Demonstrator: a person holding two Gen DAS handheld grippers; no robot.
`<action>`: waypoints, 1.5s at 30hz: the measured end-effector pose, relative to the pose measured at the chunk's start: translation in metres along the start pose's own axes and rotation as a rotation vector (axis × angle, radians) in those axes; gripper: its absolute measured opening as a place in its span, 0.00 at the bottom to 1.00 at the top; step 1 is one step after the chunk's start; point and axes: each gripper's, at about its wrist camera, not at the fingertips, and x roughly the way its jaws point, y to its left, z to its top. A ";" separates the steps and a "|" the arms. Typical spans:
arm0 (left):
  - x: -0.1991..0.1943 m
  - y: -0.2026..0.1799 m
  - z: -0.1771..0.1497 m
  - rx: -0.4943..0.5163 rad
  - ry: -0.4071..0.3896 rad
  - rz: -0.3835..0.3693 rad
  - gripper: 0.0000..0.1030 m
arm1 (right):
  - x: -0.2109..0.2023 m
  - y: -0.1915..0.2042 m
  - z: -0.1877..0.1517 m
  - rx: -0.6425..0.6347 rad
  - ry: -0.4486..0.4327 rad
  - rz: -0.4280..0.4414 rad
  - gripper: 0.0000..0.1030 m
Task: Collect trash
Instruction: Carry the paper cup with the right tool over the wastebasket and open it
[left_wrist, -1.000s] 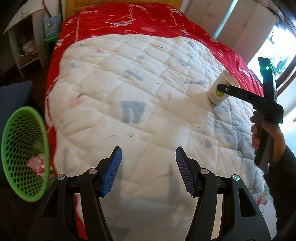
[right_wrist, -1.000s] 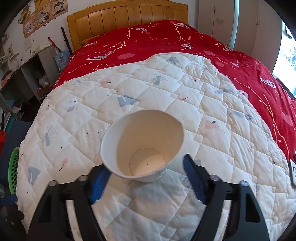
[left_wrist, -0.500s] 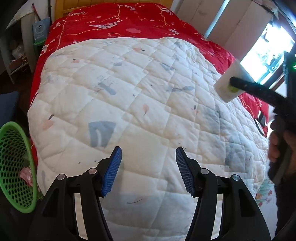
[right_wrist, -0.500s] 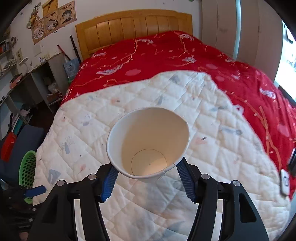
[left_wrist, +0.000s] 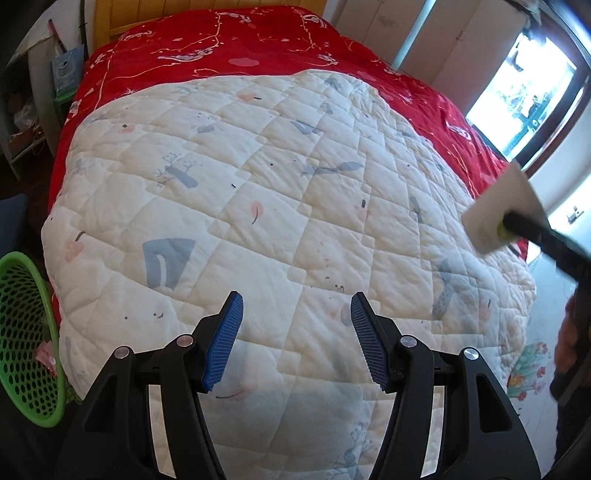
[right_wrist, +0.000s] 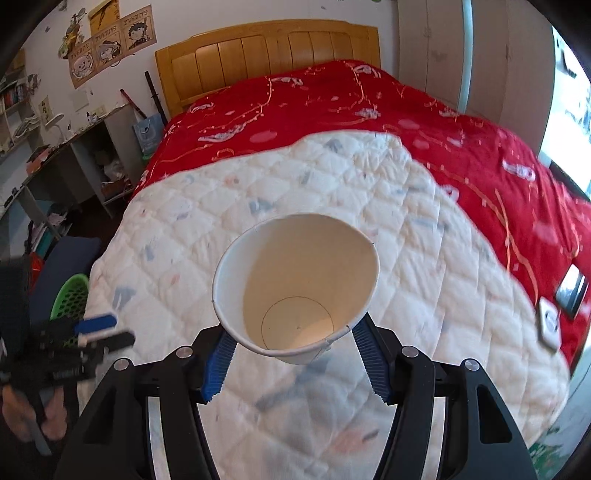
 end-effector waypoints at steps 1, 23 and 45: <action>0.000 -0.001 -0.001 0.002 0.002 -0.001 0.58 | 0.001 0.000 -0.008 0.008 0.009 0.009 0.58; -0.103 0.087 -0.051 -0.088 -0.128 0.102 0.48 | -0.010 0.139 -0.051 -0.174 0.022 0.167 0.58; -0.185 0.291 -0.130 -0.441 -0.171 0.363 0.48 | 0.037 0.360 -0.038 -0.350 0.105 0.418 0.58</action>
